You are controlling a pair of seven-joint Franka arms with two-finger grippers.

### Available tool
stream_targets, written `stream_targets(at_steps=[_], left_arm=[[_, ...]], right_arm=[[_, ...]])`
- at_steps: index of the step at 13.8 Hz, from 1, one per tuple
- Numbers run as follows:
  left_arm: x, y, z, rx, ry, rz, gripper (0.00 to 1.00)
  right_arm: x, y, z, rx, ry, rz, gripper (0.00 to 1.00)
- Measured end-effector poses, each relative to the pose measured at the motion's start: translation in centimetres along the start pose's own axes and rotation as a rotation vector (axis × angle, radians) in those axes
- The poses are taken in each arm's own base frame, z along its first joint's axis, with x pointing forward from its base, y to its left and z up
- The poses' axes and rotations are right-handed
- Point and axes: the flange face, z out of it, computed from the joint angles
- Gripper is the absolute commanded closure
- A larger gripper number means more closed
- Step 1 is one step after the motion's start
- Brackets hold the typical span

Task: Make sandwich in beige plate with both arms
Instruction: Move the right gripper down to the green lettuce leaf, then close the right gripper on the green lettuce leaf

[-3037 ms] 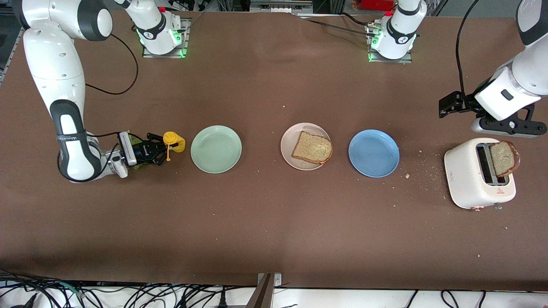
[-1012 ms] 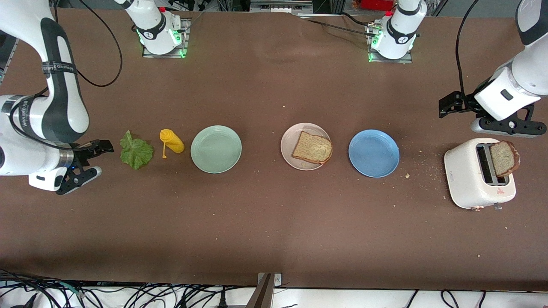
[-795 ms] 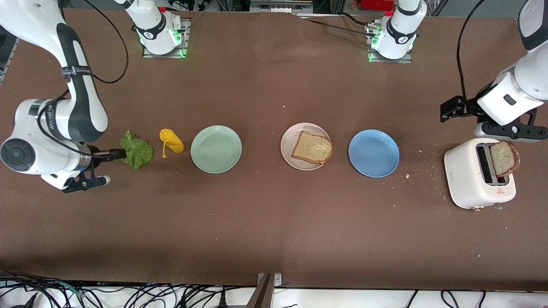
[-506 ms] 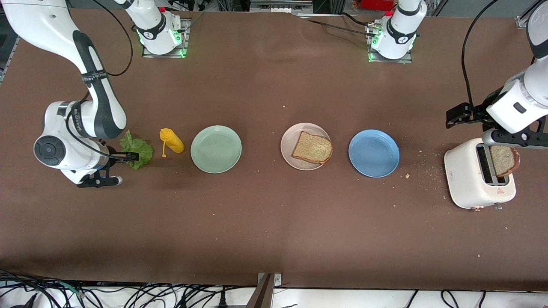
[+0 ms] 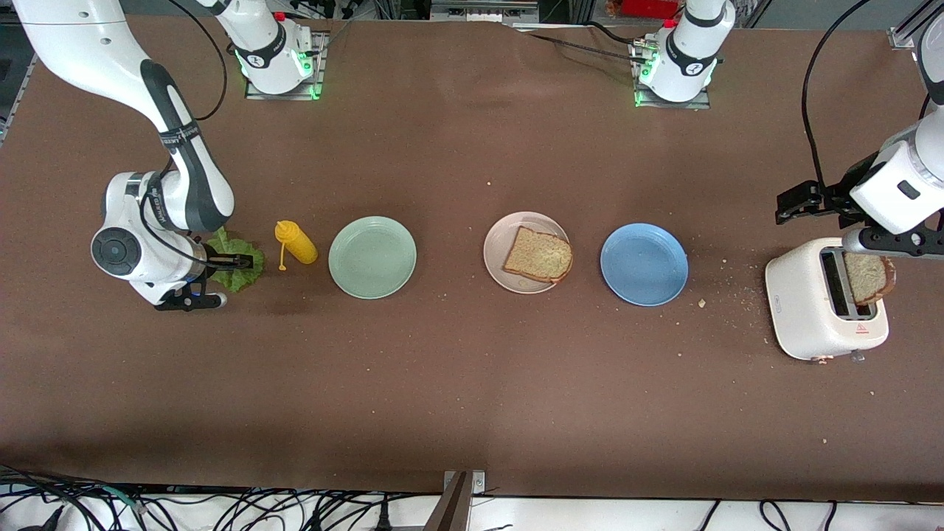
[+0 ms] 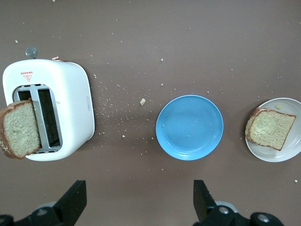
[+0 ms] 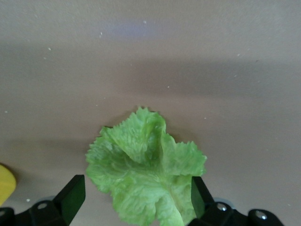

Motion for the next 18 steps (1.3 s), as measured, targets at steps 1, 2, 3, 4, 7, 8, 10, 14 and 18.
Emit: stream_targets(at_steps=[1, 2, 3, 4, 7, 8, 10, 14, 18], left_arm=[[0.0, 0.0, 0.0, 0.0, 0.0, 0.0, 0.0], [0.0, 0.0, 0.0, 0.0, 0.0, 0.0, 0.0], [0.0, 0.0, 0.0, 0.0, 0.0, 0.0, 0.0], [0.0, 0.0, 0.0, 0.0, 0.0, 0.0, 0.0], [0.0, 0.0, 0.0, 0.0, 0.0, 0.0, 0.0], [0.0, 0.0, 0.0, 0.0, 0.0, 0.0, 0.0], [0.0, 0.0, 0.0, 0.0, 0.0, 0.0, 0.0], [0.0, 0.0, 0.0, 0.0, 0.0, 0.001, 0.0], [0.0, 0.1, 0.0, 0.0, 0.0, 0.002, 0.0]], right_arm=[[-0.1, 0.0, 0.6, 0.001, 0.002, 0.0, 0.01], [-0.2, 0.0, 1.1, 0.002, 0.002, 0.0, 0.06], [-0.3, 0.0, 1.5, 0.002, 0.002, 0.001, 0.17], [-0.2, 0.1, 1.8, 0.003, 0.006, 0.002, 0.38], [-0.2, 0.2, 2.2, 0.004, 0.012, 0.003, 0.71], [-0.2, 0.2, 2.2, 0.004, 0.013, 0.003, 0.83], [-0.1, 0.2, 2.2, 0.004, 0.017, 0.004, 1.0], [-0.1, 0.2, 2.1, 0.004, 0.021, -0.012, 1.0], [0.0, 0.1, 2.3, 0.004, 0.023, -0.031, 1.0]])
